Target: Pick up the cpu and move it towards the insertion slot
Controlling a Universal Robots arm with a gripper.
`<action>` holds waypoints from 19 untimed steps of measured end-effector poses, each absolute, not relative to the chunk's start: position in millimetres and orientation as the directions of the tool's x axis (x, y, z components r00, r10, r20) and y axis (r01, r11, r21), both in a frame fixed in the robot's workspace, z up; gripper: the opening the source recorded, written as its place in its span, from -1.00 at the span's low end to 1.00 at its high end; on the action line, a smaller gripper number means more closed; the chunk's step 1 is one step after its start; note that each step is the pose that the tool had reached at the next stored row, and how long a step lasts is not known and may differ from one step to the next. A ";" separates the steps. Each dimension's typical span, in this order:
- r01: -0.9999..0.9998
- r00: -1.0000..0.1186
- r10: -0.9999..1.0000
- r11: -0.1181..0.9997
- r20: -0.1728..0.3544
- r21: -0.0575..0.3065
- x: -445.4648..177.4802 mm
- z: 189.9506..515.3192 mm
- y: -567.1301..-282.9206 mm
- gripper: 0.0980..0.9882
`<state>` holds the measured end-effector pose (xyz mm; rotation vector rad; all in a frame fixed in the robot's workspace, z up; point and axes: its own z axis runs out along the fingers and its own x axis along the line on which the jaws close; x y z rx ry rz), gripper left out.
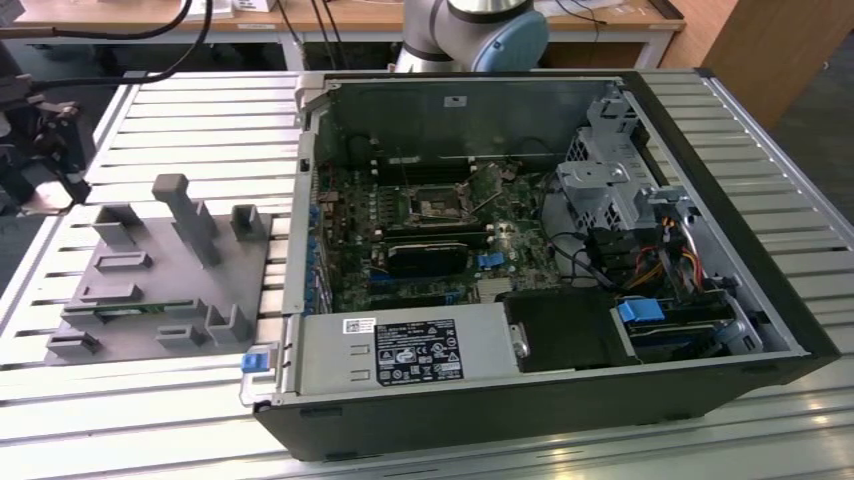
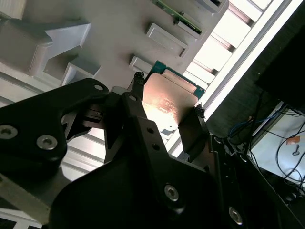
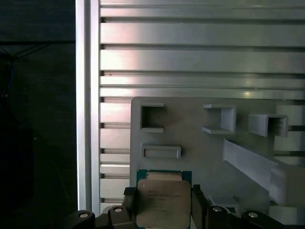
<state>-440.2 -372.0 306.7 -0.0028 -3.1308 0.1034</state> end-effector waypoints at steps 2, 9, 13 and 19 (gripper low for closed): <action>0.002 -1.000 0.002 0.998 0.009 -0.068 -440.3 308.6 -371.7 0.00; 0.002 -1.000 0.002 0.997 0.009 -0.074 -440.3 316.1 -370.5 0.00; 0.002 -1.000 0.002 0.997 0.009 -0.080 -440.2 320.8 -369.8 0.00; 0.002 -1.000 0.002 0.997 0.009 -0.079 -440.3 327.1 -369.2 0.00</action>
